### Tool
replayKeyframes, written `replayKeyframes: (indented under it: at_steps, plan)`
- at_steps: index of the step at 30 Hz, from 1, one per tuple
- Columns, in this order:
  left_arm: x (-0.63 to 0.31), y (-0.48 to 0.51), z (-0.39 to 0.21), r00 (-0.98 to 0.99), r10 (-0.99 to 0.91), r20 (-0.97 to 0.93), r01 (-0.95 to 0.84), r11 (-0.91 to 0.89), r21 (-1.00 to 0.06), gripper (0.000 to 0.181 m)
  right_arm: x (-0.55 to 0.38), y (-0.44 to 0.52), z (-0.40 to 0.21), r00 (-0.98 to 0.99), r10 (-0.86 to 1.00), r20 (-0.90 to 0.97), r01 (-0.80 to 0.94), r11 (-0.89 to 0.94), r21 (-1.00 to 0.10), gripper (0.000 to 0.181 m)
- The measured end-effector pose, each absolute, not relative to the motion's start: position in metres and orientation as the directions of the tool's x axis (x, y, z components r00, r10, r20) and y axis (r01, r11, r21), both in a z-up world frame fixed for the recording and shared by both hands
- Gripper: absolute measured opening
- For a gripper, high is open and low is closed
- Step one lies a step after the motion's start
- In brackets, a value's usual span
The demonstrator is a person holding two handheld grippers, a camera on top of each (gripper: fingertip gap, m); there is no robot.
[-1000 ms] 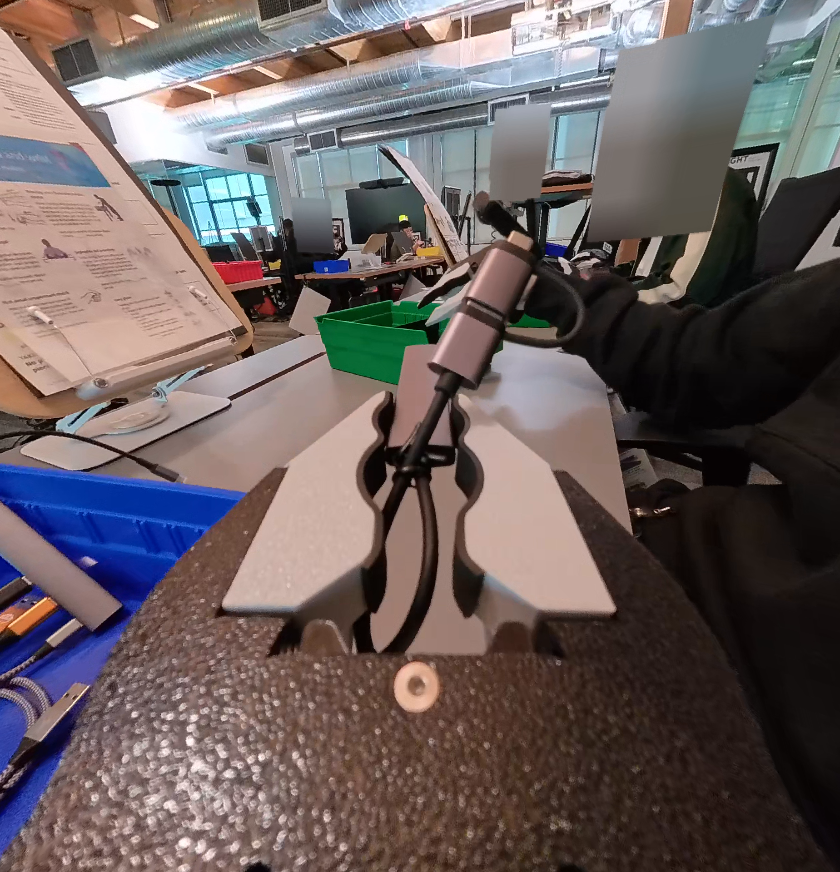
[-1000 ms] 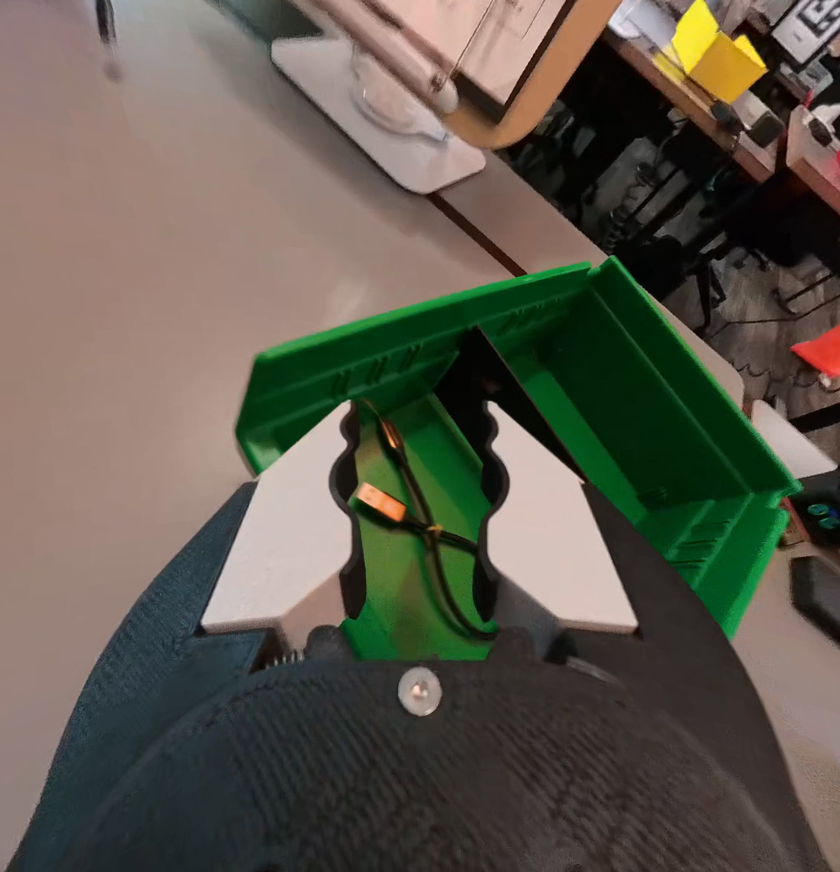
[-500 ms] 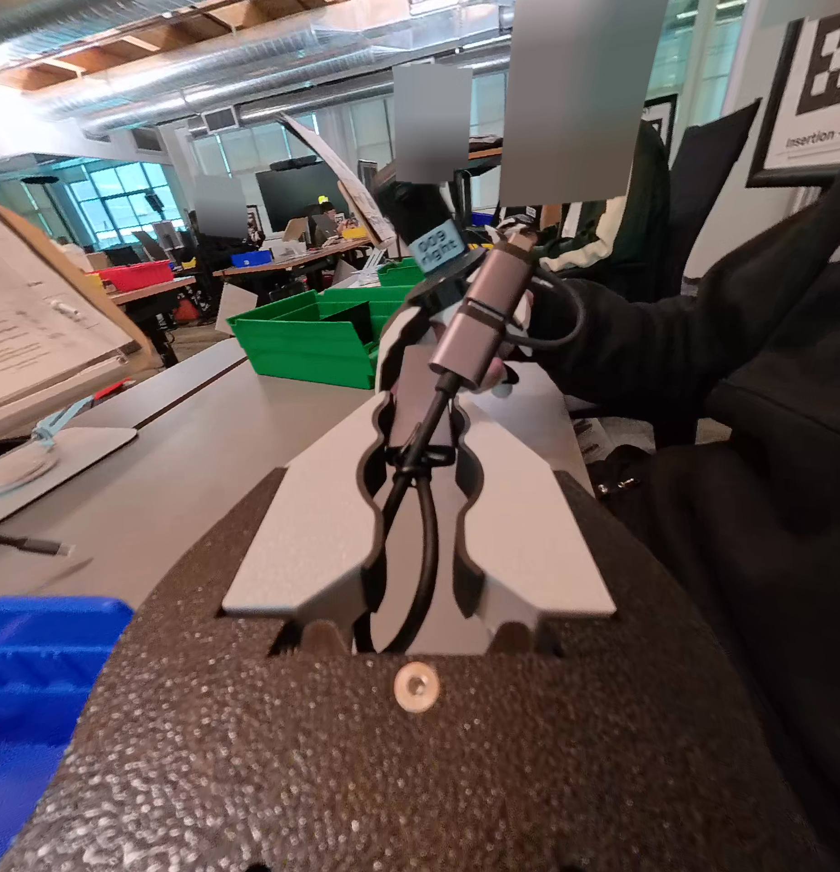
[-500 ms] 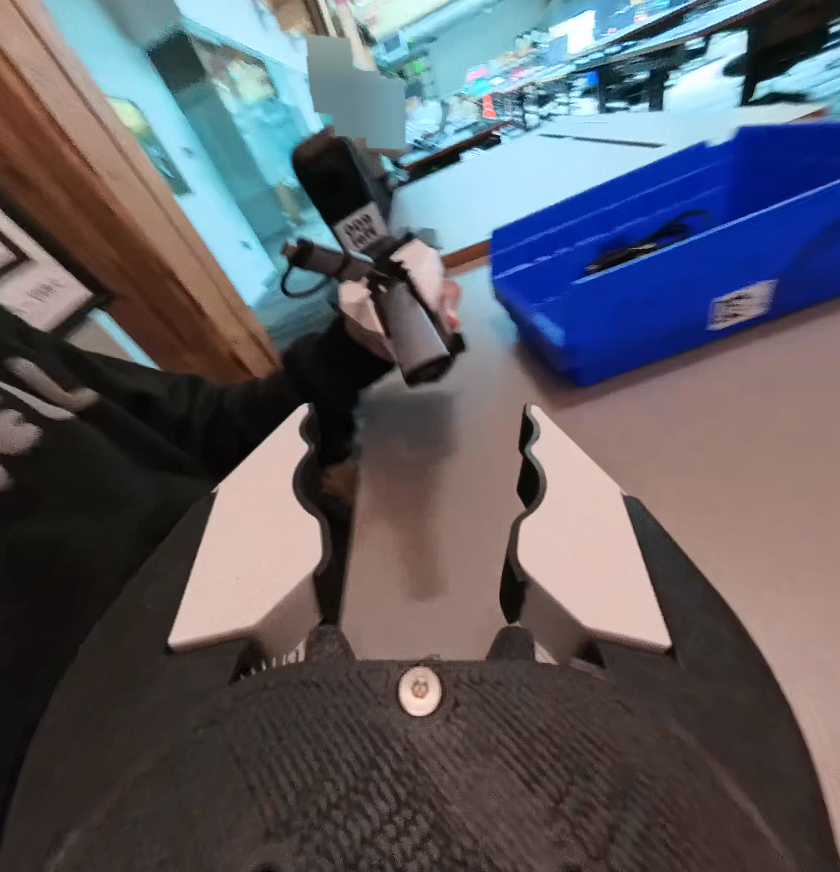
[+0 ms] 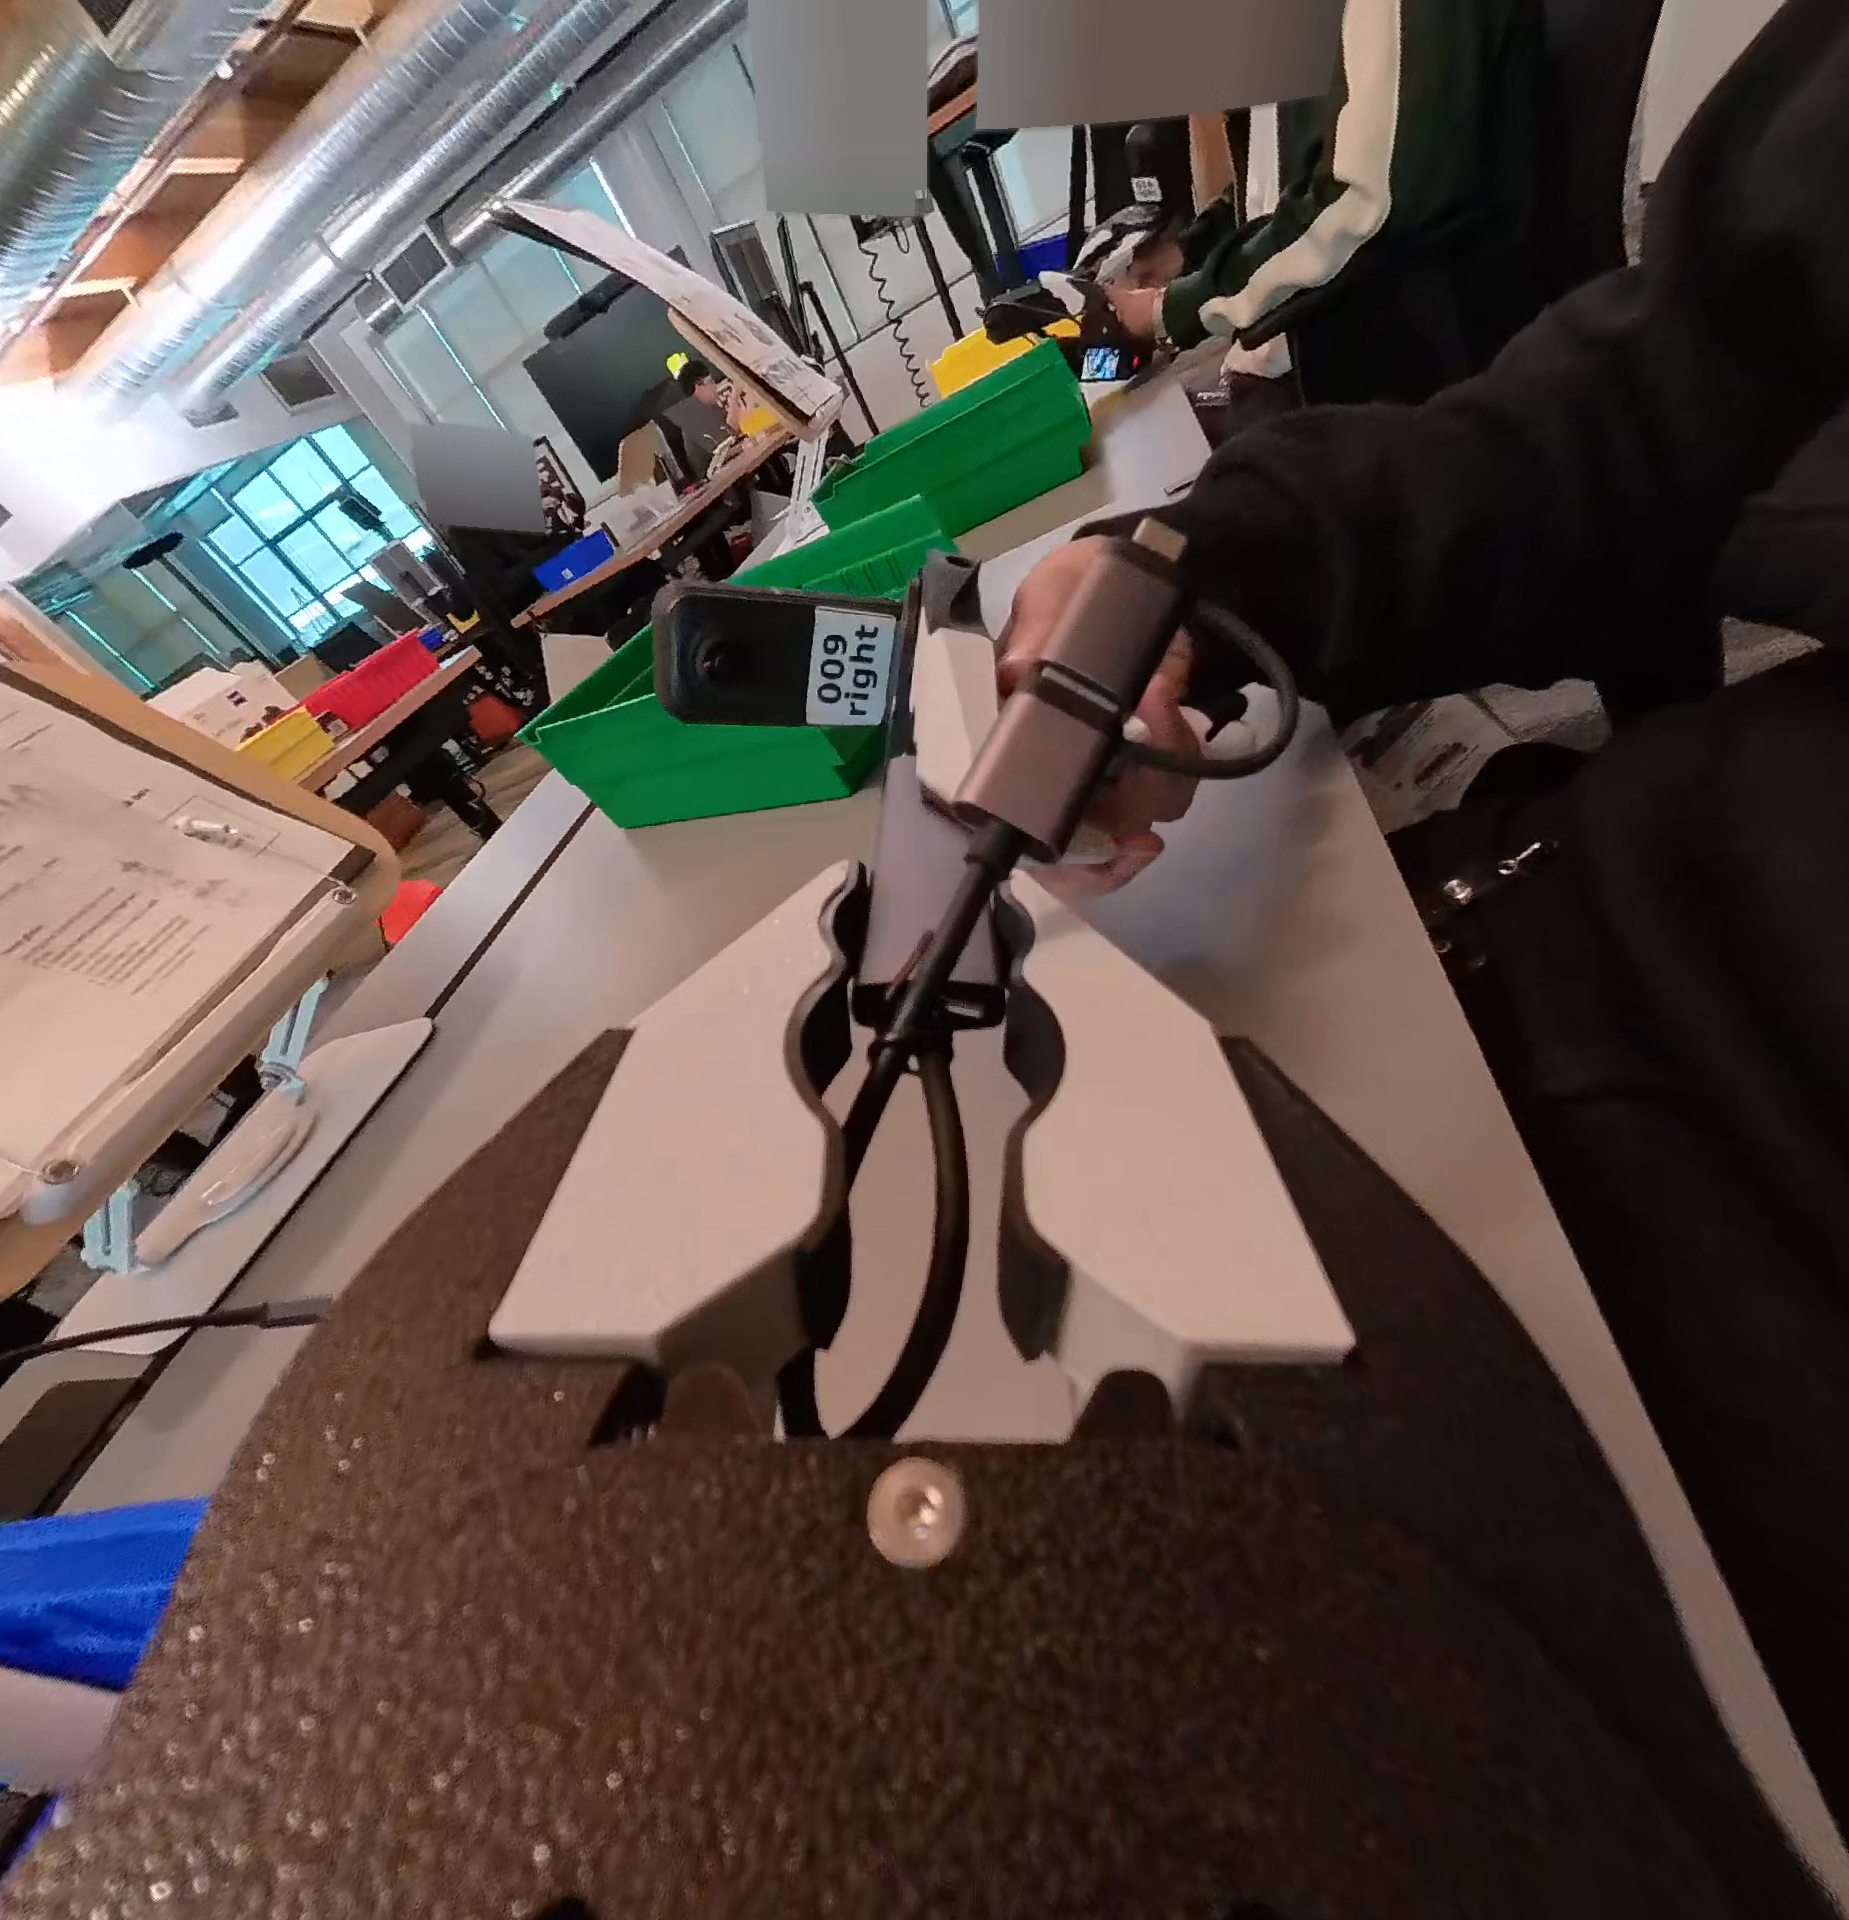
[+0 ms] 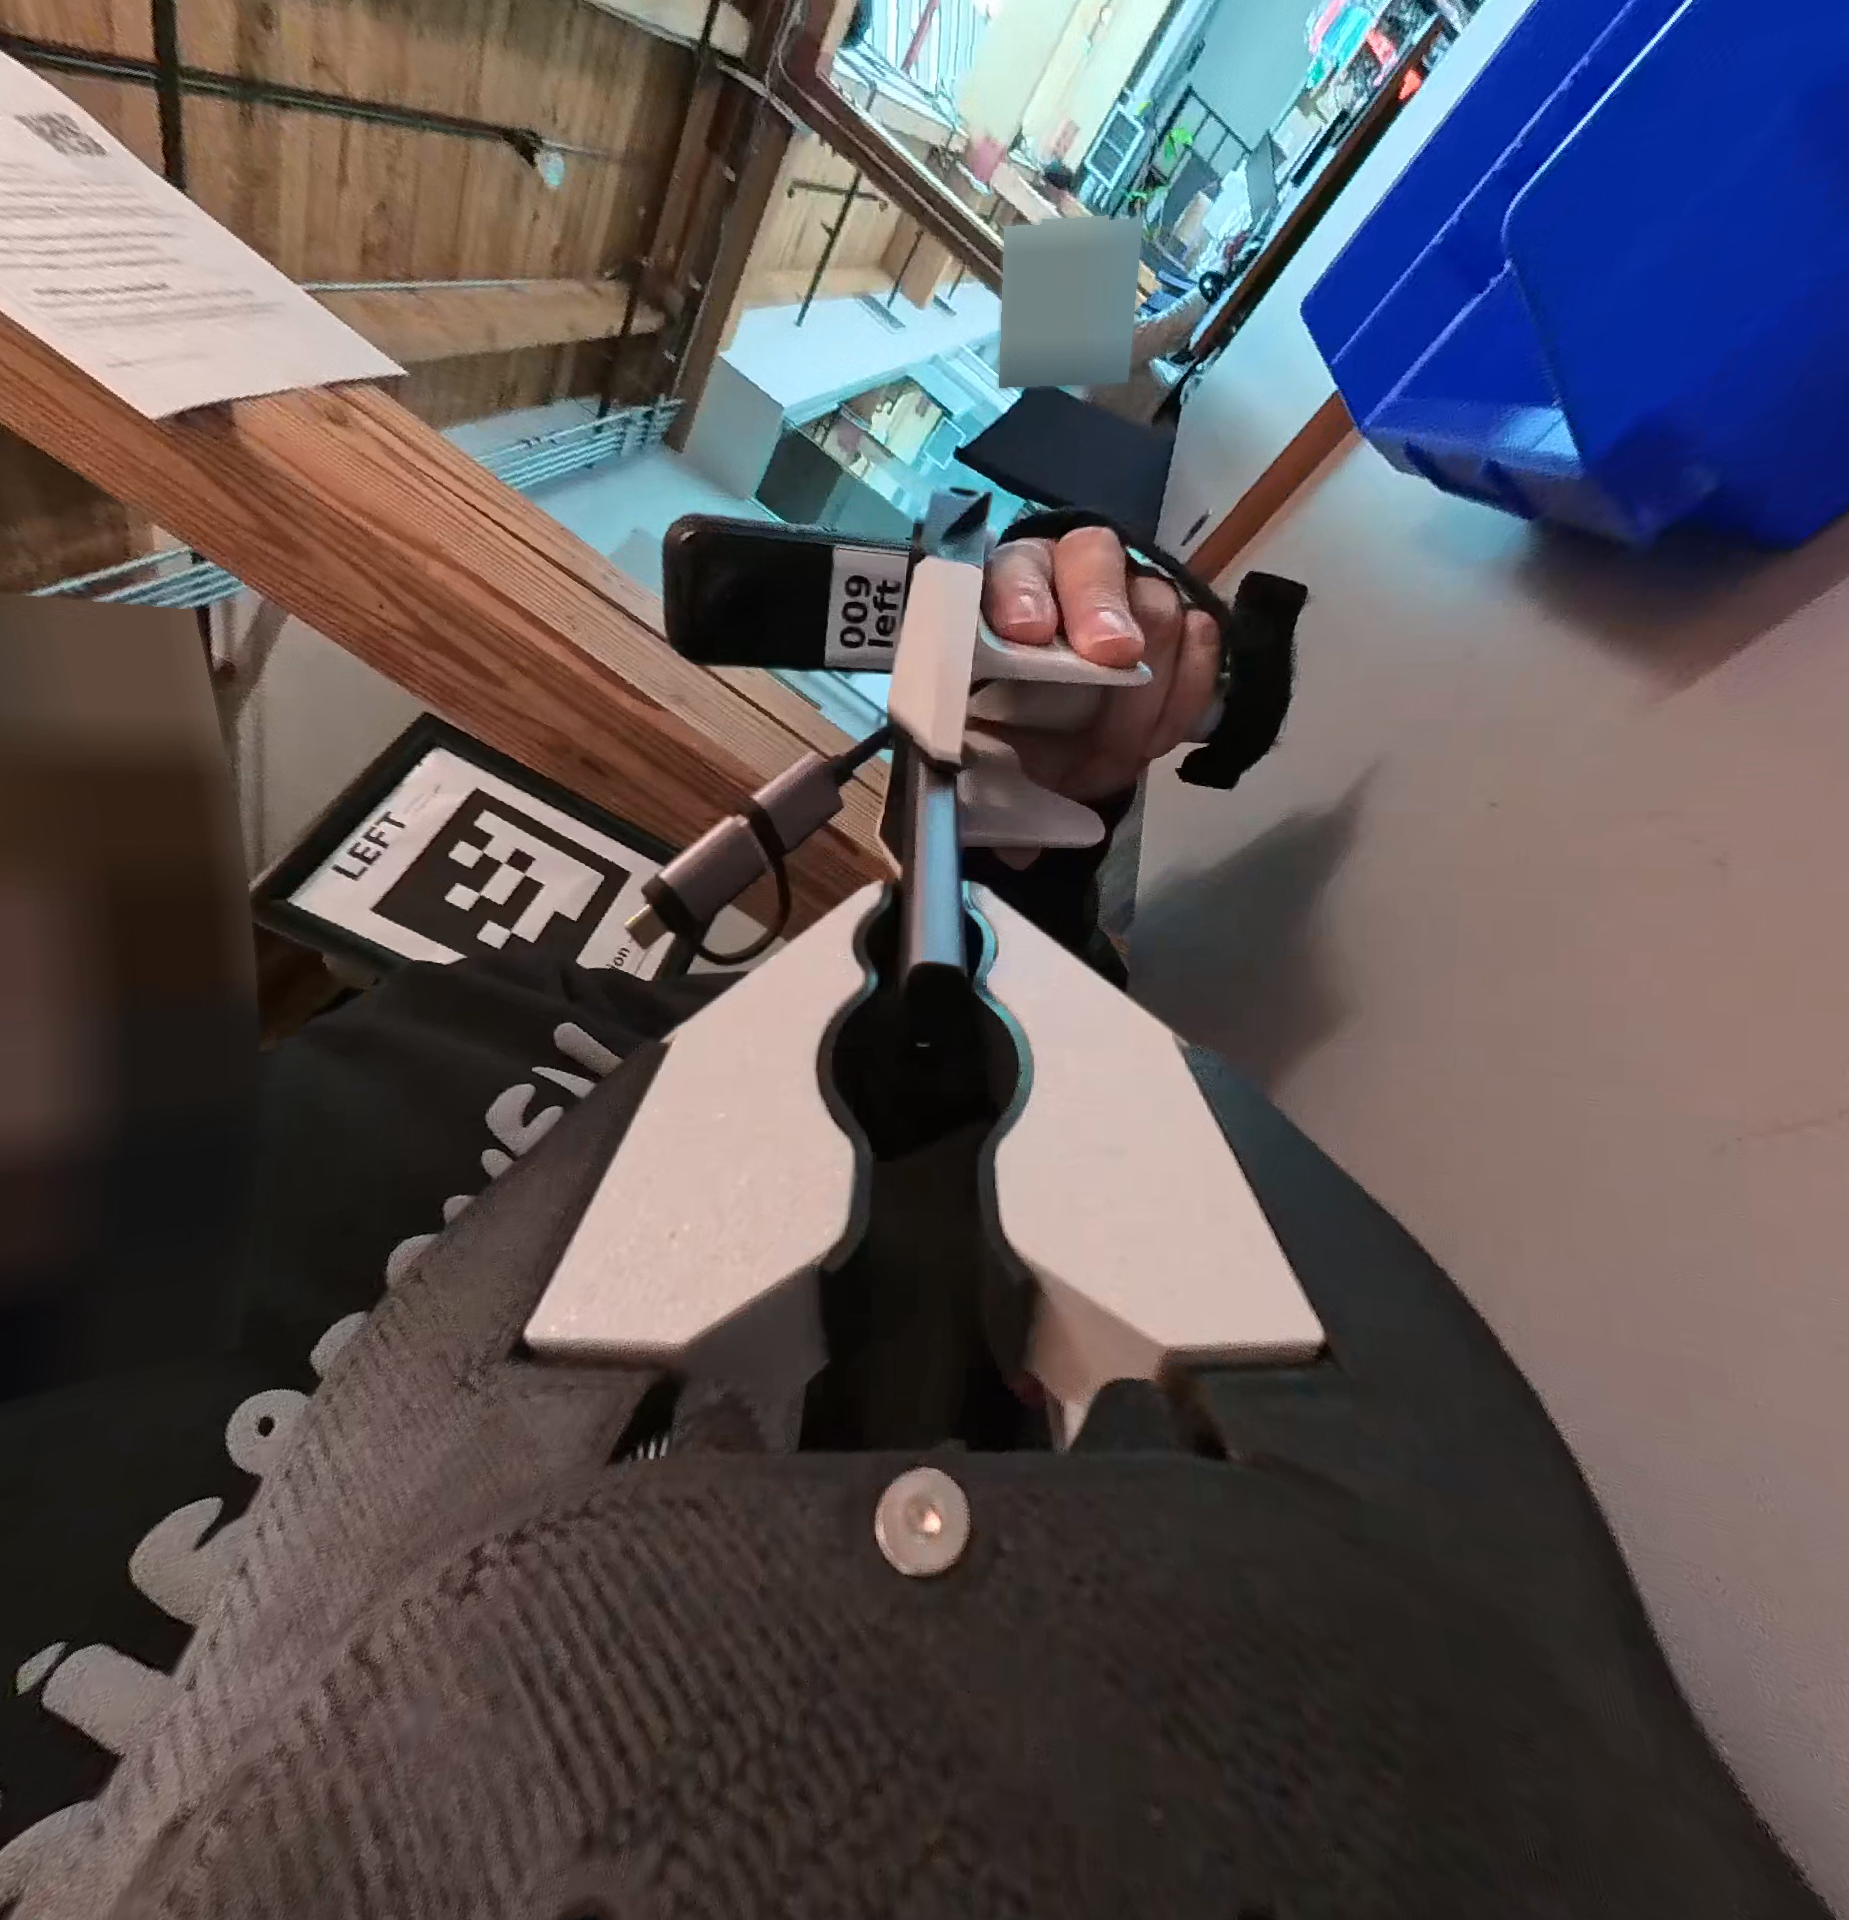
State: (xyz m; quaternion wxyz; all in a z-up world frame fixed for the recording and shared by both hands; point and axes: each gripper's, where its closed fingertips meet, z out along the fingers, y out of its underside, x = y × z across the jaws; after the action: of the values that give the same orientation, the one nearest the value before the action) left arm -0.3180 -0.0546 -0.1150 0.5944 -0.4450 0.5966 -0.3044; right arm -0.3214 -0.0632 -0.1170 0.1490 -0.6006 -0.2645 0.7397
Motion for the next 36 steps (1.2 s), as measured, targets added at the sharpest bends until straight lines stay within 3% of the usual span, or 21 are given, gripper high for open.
replayKeyframes:
  at_steps: [1,5,8,9,13,16,18,20,26,29,32,36]
  plan:
    - [-0.318,-0.054,-0.116,0.107,-0.888,-0.447,-0.177,0.425,-0.888,0.022,-0.321,-0.062,-0.116,-0.239,0.532,-0.813,0.096,-0.820,-0.565,0.008]
    - [-0.317,-0.049,-0.116,0.144,-0.901,-0.408,-0.196,0.379,-0.905,0.030,-0.320,-0.061,-0.116,-0.250,0.572,-0.782,0.087,-0.791,-0.606,0.008]
    - [-0.321,-0.033,-0.110,0.275,-0.878,-0.391,-0.190,0.349,-0.918,0.087,-0.308,-0.045,-0.107,-0.226,0.619,-0.752,0.008,-0.771,-0.637,0.007]
    - [-0.323,-0.030,-0.110,0.304,-0.867,-0.395,-0.195,0.350,-0.916,0.093,-0.300,-0.035,-0.102,-0.193,0.639,-0.745,-0.036,-0.763,-0.646,0.007]
    - [-0.330,-0.023,-0.124,0.318,-0.869,-0.379,-0.266,0.302,-0.916,0.093,-0.229,0.011,-0.056,0.006,0.755,-0.655,-0.277,-0.629,-0.727,0.007]
    - [-0.335,-0.013,-0.129,0.359,-0.870,-0.337,-0.275,0.247,-0.929,0.088,-0.144,0.051,-0.033,0.408,0.753,-0.516,-0.340,-0.399,-0.851,0.007]
    - [-0.337,-0.012,-0.129,0.370,-0.878,-0.303,-0.252,0.219,-0.943,0.084,-0.071,0.081,-0.028,0.723,0.572,-0.387,-0.288,-0.260,-0.922,0.007]
    - [-0.340,-0.009,-0.130,0.377,-0.882,-0.281,-0.241,0.200,-0.950,0.079,0.001,0.103,-0.024,0.915,0.331,-0.233,-0.175,-0.195,-0.965,0.007]
    - [-0.347,-0.004,-0.131,0.399,-0.887,-0.233,-0.212,0.158,-0.964,0.074,0.116,0.163,-0.013,0.999,-0.036,0.021,0.011,-0.262,-0.965,0.006]
    - [-0.351,-0.003,-0.133,0.403,-0.890,-0.213,-0.207,0.138,-0.968,0.073,0.129,0.196,-0.033,0.975,-0.039,0.218,0.192,-0.344,-0.919,0.007]
    - [-0.356,0.000,-0.136,0.415,-0.885,-0.211,-0.218,0.129,-0.967,0.071,0.137,0.220,-0.066,0.867,0.017,0.497,0.448,-0.460,-0.766,0.007]
    - [-0.358,0.002,-0.141,0.411,-0.893,-0.185,-0.217,0.101,-0.971,0.071,0.125,0.231,-0.115,0.769,0.196,0.608,0.599,-0.552,-0.580,0.007]
